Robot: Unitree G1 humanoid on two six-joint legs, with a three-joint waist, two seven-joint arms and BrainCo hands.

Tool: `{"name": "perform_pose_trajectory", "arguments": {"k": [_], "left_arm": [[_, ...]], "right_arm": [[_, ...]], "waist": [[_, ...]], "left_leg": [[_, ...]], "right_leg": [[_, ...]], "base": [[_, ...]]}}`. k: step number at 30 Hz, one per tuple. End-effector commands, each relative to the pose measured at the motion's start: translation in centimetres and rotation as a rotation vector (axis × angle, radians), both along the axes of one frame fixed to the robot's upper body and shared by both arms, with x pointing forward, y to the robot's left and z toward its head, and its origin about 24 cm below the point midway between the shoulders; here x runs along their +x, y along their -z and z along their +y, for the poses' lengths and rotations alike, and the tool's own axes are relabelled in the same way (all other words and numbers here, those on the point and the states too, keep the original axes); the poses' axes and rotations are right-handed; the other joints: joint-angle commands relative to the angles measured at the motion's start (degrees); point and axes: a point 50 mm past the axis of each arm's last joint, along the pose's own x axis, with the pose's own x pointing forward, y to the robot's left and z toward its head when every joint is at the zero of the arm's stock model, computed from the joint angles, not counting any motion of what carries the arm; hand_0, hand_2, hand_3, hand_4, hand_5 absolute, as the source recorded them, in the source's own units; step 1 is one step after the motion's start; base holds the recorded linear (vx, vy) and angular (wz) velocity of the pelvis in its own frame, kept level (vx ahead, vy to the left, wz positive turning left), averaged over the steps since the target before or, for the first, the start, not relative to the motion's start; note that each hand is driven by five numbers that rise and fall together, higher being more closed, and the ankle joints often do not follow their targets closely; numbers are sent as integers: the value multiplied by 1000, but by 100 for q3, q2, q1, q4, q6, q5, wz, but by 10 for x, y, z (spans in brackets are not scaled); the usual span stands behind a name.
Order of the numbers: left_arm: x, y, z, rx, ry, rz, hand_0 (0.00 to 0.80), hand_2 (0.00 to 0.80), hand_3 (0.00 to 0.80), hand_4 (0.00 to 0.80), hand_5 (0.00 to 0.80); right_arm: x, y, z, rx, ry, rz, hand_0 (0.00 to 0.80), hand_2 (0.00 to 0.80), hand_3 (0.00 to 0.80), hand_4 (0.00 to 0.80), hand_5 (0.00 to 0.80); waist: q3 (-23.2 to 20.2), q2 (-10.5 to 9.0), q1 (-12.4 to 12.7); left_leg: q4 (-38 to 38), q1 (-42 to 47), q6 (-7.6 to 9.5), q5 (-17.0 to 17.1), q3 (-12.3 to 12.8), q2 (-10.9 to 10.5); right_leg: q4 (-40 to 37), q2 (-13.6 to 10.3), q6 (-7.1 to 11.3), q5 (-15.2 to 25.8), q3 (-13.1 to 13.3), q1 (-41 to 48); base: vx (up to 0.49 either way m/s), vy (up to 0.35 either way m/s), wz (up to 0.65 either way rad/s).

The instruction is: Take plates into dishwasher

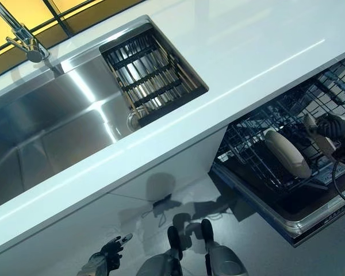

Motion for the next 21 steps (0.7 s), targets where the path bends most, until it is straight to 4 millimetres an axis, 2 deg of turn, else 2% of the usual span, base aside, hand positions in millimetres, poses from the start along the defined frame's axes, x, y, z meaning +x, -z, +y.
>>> {"name": "perform_pose_trajectory", "arguments": {"k": [1, 4, 10, 21], "left_arm": [[-1, 1, 3, 24, 31, 35, 0, 0, 0, 0, 0], [-3, 1, 6, 35, 24, 44, 0, 0, 0, 0, 0], [-7, 2, 8, 46, 14, 57, 0, 0, 0, 0, 0], [-7, 2, 10, 49, 1, 47, 0, 0, 0, 0, 0]], "right_arm": [[8, -28, 22, 36, -128, -56, 800, 800, 800, 800, 800], [7, -33, 29, 101, -183, -62, 800, 800, 800, 800, 800], [9, -31, 35, 165, -232, -39, 800, 800, 800, 800, 800], [10, -13, 16, -63, -98, 91, 800, 800, 800, 800, 800]], "waist": [[-431, -559, -58], [-465, -661, -80], [-528, -776, -39], [-431, -719, 55]], "left_leg": [[-26, 281, -376, -192, -28, 220], [-26, 313, -369, -213, -14, 246], [-26, 353, -368, -224, -22, 281], [-26, 323, -396, -183, -62, 295]], "right_leg": [[-12, -457, 648, 247, 94, -172], [-12, -446, 649, 243, 98, -145], [-12, -426, 641, 227, 89, -92], [-12, -448, 641, 233, 25, -101]], "base": [[37, -21, 2], [21, -18, 2], [19, -15, -1], [0, 0, 0]]}}
